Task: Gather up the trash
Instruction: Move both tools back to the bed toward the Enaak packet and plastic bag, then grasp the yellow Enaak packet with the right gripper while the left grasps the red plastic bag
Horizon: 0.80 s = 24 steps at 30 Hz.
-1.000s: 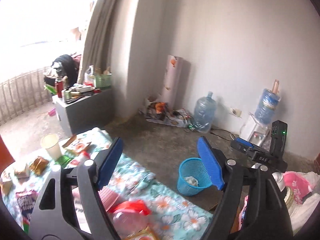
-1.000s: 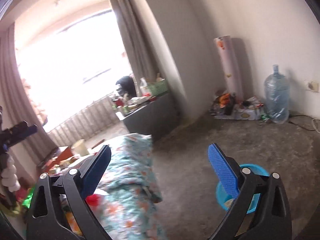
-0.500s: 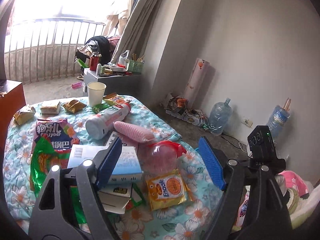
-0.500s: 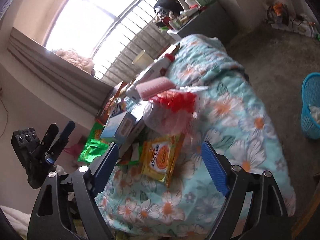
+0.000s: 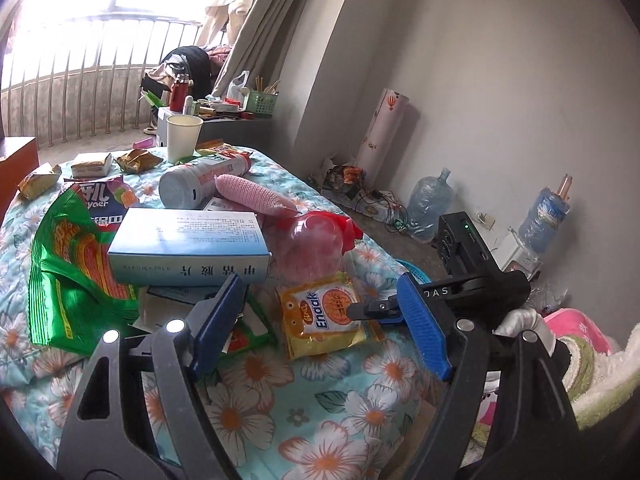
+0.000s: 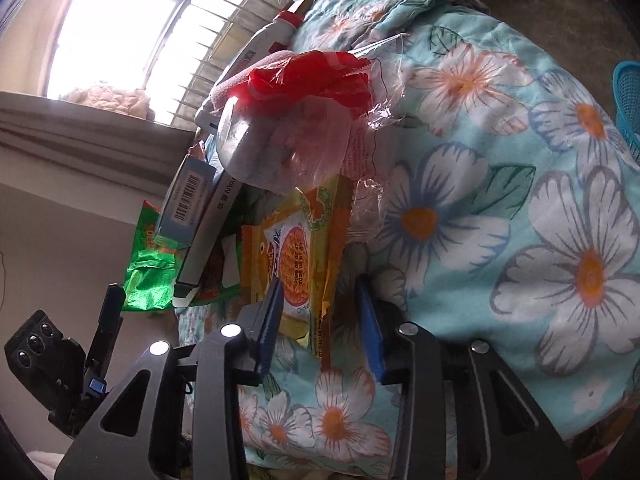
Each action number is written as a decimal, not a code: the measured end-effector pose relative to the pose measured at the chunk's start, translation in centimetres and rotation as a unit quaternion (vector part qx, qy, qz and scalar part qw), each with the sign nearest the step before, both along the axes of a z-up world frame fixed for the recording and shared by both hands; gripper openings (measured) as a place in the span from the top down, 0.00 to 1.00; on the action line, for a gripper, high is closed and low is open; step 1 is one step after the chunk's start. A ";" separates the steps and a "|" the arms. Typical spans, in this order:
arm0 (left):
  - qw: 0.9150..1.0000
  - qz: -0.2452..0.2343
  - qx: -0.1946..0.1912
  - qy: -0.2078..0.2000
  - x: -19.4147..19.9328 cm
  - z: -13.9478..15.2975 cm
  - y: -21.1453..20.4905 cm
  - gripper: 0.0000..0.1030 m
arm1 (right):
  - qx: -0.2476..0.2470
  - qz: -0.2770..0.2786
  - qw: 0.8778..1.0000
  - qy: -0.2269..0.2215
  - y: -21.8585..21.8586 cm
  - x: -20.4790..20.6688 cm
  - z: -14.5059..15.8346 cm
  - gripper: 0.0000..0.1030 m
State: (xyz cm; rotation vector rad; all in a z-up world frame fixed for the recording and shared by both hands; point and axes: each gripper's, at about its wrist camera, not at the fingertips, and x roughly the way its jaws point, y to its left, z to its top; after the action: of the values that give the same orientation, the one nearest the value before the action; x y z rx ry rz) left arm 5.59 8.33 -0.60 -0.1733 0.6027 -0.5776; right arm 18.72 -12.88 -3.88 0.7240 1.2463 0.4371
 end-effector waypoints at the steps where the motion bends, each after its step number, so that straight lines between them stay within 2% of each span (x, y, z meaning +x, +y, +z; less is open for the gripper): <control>1: 1.000 0.000 -0.003 0.002 0.1 -0.1 0.0 0.28 | 0.002 0.003 1.000 0.005 0.1 -0.1 -0.2 0.88; 7: 1.000 -0.001 -0.011 0.000 0.5 0.1 -0.6 0.28 | 0.001 0.002 1.000 0.005 -0.6 -1.7 0.1 0.90; 11: 1.000 -0.011 -0.006 -0.006 1.4 0.6 -2.1 0.28 | -0.001 -0.010 1.000 0.001 -2.8 -3.3 0.9 0.90; 15: 0.998 -0.024 0.035 -0.036 2.3 1.3 -5.1 0.28 | -0.010 -0.044 0.999 -0.013 -5.5 -4.7 1.8 0.90; 17: 0.995 -0.027 0.072 -0.058 2.7 1.5 -6.9 0.28 | -0.014 -0.064 0.998 -0.021 -7.1 -5.2 2.1 0.90; 19: 0.989 -0.032 0.120 -0.084 3.1 1.5 -8.9 0.30 | -0.015 -0.082 0.996 -0.029 -8.7 -5.5 2.3 0.90; 21: 0.978 -0.045 0.173 -0.111 3.4 1.4 -10.9 0.31 | -0.013 -0.096 0.995 -0.035 -9.9 -5.8 2.4 0.90; 24: 0.948 -0.067 0.268 -0.160 3.8 0.3 -14.1 0.33 | -0.007 -0.109 0.993 -0.040 -11.6 -6.0 2.2 0.90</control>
State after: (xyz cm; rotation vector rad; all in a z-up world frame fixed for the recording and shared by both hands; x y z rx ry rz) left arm 9.39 -5.72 -0.34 0.4707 0.4368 -0.5397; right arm 12.70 -24.51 -1.68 0.8138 1.0805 0.2741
